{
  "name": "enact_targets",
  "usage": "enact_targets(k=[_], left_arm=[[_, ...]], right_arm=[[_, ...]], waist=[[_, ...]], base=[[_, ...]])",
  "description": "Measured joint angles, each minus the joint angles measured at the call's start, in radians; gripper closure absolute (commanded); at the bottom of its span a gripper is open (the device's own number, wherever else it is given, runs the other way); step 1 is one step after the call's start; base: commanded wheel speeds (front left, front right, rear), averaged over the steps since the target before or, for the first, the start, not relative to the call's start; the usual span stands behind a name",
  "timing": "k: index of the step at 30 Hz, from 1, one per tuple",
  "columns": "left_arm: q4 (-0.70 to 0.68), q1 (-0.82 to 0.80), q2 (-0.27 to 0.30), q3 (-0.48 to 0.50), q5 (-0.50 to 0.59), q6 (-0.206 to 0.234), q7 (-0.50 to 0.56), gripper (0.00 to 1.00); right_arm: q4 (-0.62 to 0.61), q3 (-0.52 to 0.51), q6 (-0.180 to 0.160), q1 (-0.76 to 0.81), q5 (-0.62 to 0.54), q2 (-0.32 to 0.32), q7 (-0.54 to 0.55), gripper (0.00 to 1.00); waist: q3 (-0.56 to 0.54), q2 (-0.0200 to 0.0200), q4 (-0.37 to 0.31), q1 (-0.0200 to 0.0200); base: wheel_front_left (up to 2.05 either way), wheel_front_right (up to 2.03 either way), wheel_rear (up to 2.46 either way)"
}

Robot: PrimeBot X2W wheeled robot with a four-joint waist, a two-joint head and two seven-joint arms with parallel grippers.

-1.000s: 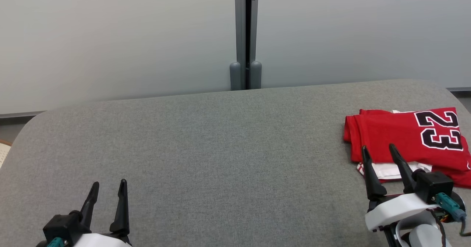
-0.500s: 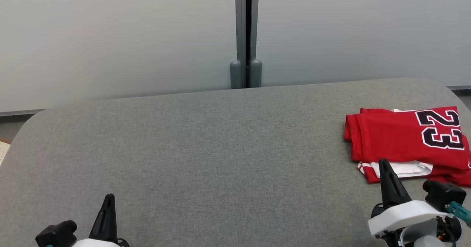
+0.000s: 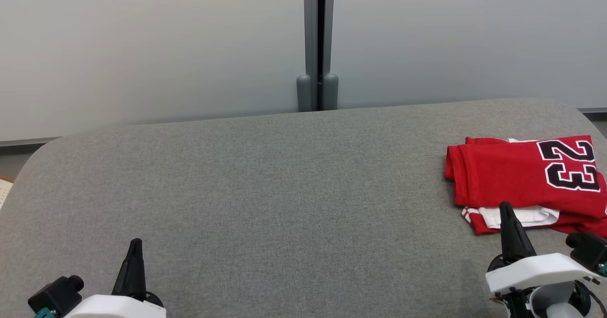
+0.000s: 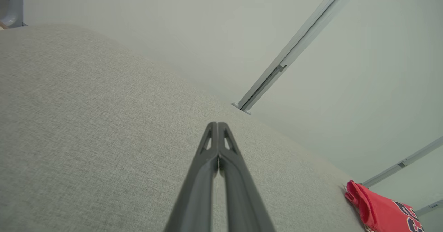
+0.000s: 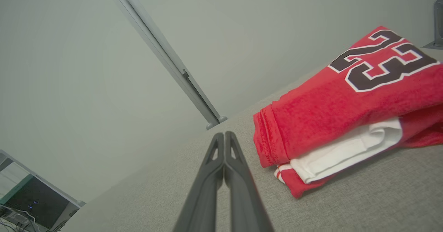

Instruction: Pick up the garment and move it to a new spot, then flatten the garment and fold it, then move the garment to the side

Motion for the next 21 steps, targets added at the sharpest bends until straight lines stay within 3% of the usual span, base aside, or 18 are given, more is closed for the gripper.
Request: enact_targets(k=[21], left_arm=[[-0.016,-0.027,-0.018,0.033,-0.239,-0.011,0.070,1.00]], right_arm=[[-0.043,-0.049,0.000,0.006,0.263,0.018,0.070,1.00]], waist=[[0.012,0.0000,0.002,0.0000]], base=[[0.00,0.00,0.00]])
